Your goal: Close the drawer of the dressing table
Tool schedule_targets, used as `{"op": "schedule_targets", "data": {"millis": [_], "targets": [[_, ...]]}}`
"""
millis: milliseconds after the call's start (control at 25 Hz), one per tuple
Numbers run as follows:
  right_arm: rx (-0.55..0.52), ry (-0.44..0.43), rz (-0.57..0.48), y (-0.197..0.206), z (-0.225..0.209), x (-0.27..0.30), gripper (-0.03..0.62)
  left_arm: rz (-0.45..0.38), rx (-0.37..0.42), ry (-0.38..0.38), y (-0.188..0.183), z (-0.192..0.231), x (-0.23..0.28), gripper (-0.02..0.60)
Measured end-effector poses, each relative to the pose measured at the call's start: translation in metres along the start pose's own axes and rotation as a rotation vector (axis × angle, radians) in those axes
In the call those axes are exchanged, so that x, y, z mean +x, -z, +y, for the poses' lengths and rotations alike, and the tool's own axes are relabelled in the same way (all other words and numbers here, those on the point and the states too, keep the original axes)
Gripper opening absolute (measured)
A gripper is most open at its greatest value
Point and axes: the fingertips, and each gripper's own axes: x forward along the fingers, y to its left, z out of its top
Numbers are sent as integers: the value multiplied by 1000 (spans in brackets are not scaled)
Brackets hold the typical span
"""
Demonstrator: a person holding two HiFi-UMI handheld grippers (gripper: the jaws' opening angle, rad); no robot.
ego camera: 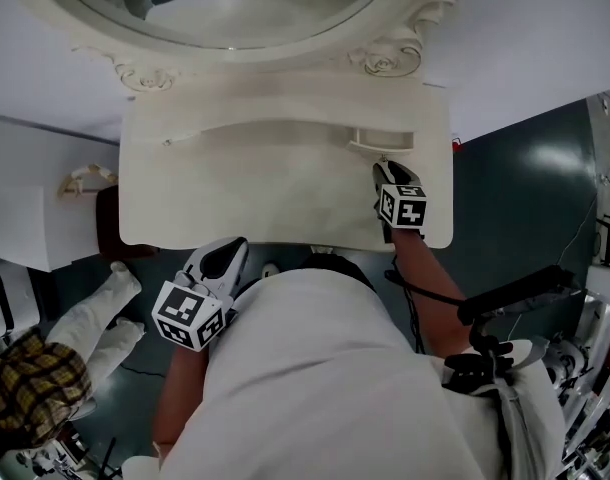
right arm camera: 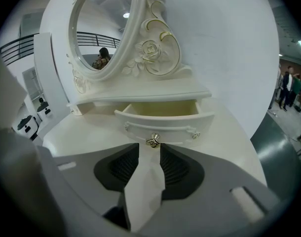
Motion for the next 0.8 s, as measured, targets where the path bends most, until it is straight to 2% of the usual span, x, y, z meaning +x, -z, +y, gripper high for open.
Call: {"op": "schedule_targets", "data": {"millis": [200, 320, 800], "targets": [[17, 3, -7, -4, -5, 7, 132, 4, 4, -6, -5, 0, 5, 2], [25, 7, -10, -4, -7, 9, 107, 9, 6, -12, -6, 0, 7, 3], [26, -11, -7, -5, -7, 10, 100, 16, 12, -9, -12, -3, 18, 3]]}}
